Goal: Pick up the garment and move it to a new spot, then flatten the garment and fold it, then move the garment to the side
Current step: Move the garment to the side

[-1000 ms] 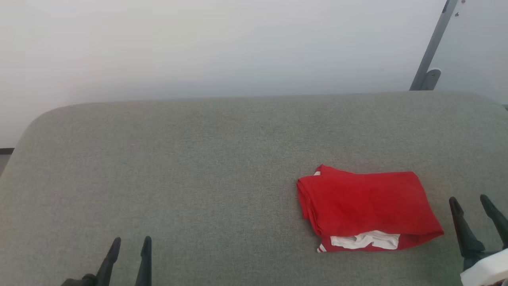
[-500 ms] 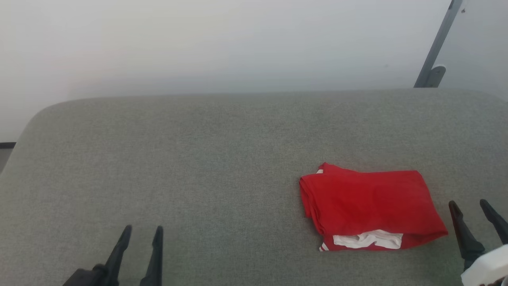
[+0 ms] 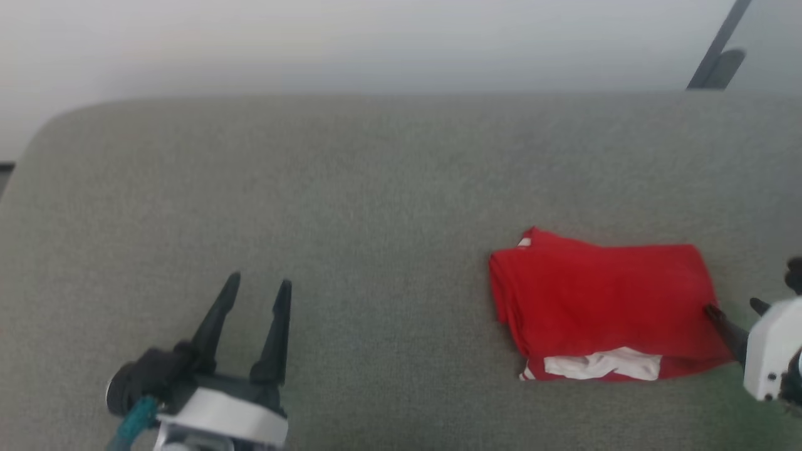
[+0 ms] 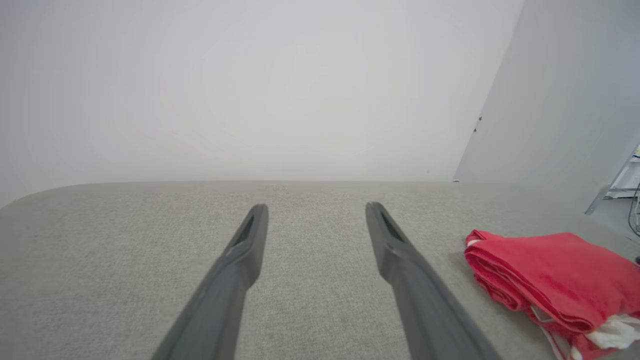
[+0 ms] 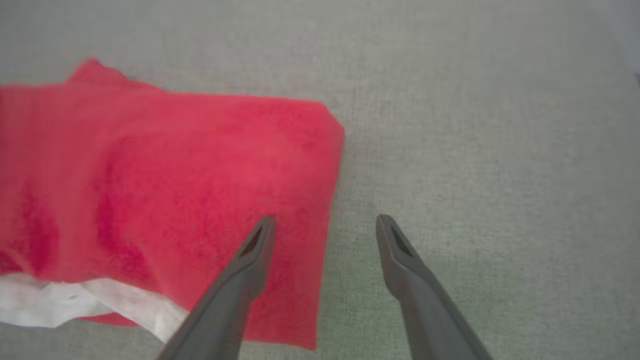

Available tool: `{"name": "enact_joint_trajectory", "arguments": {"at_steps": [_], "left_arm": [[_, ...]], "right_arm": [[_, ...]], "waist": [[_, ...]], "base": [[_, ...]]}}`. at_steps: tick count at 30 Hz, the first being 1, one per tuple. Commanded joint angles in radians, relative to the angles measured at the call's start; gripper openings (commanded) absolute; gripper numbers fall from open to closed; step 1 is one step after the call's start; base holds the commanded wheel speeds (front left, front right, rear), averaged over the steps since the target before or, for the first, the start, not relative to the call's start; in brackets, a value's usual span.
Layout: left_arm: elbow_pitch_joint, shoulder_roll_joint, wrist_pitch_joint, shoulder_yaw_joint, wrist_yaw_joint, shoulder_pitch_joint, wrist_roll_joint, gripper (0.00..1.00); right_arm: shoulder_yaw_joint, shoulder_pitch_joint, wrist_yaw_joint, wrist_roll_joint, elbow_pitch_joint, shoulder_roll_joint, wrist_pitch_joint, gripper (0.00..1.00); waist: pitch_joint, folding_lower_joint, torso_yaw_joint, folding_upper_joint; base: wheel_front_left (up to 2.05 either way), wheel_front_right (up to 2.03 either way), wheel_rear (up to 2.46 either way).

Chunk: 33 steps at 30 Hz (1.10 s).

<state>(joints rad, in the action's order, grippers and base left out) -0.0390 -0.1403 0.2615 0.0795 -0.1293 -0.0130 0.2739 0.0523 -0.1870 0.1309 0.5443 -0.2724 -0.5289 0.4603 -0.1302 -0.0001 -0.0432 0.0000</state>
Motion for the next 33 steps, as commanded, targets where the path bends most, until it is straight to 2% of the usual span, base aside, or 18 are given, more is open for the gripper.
{"name": "enact_joint_trajectory", "arguments": {"at_steps": [1, 5, 12, 13, 14, 15, 16, 22, 27, 33], "left_arm": [[-0.001, 0.001, 0.005, 0.001, -0.001, -0.021, -0.007, 1.0], [-0.001, 0.009, 0.005, 0.011, -0.001, -0.083, -0.005, 1.0], [-0.009, 0.009, 0.005, 0.048, -0.001, -0.168, -0.011, 1.0], [-0.012, 0.008, 0.005, 0.049, -0.001, -0.174, -0.011, 1.0], [-0.013, 0.007, 0.005, 0.049, -0.001, -0.18, -0.011, 1.0], [-0.014, 0.005, 0.005, 0.05, -0.001, -0.184, -0.011, 1.0], [-0.017, 0.003, 0.005, 0.051, -0.001, -0.189, -0.01, 1.0], [-0.018, -0.019, 0.005, 0.053, -0.001, -0.21, -0.01, 1.0], [-0.003, -0.052, 0.005, 0.077, -0.001, -0.252, -0.017, 1.0], [0.015, -0.119, 0.005, 0.135, -0.001, -0.366, -0.019, 1.0]], "right_arm": [[0.002, -0.012, 0.0, 0.002, -0.007, -0.001, 0.018, 1.0], [0.028, -0.094, 0.0, 0.043, -0.024, -0.014, 0.172, 1.0], [0.052, -0.143, -0.001, 0.067, -0.058, -0.002, 0.278, 1.0], [0.058, -0.142, -0.001, 0.07, -0.058, 0.002, 0.282, 0.77], [0.064, -0.143, -0.001, 0.073, -0.057, 0.007, 0.283, 0.45], [0.069, -0.143, -0.001, 0.083, -0.055, 0.014, 0.281, 0.18], [0.072, -0.145, -0.001, 0.084, -0.052, 0.018, 0.278, 0.0], [0.055, -0.171, -0.004, 0.107, -0.039, 0.006, 0.217, 0.0], [-0.036, -0.203, -0.005, 0.107, -0.047, -0.029, 0.133, 0.0], [-0.159, -0.26, -0.001, 0.095, -0.085, -0.076, 0.025, 0.0]], "waist": [[-0.041, 0.0001, -0.007, 0.0], [-0.114, 0.0001, -0.013, 0.0], [-0.206, 0.0001, -0.023, 0.0], [-0.214, 0.0001, -0.022, 0.0], [-0.221, 0.0001, -0.018, 0.0], [-0.228, 0.0001, -0.014, 0.0], [-0.234, 0.0001, -0.009, 0.0], [-0.259, 0.0001, 0.05, 0.0], [-0.299, 0.0001, 0.123, 0.0], [-0.394, 0.0001, 0.207, 0.0]], "base": [[0.0, 0.0, 0.0], [0.0, 0.0, 0.0], [0.0, 0.0, 0.0], [0.0, 0.0, 0.0], [0.0, 0.0, 0.0], [0.0, 0.0, 0.0], [0.0, 0.0, 0.0], [0.0, 0.0, 0.0], [0.0, 0.0, 0.0], [0.0, 0.0, 0.0]]}}
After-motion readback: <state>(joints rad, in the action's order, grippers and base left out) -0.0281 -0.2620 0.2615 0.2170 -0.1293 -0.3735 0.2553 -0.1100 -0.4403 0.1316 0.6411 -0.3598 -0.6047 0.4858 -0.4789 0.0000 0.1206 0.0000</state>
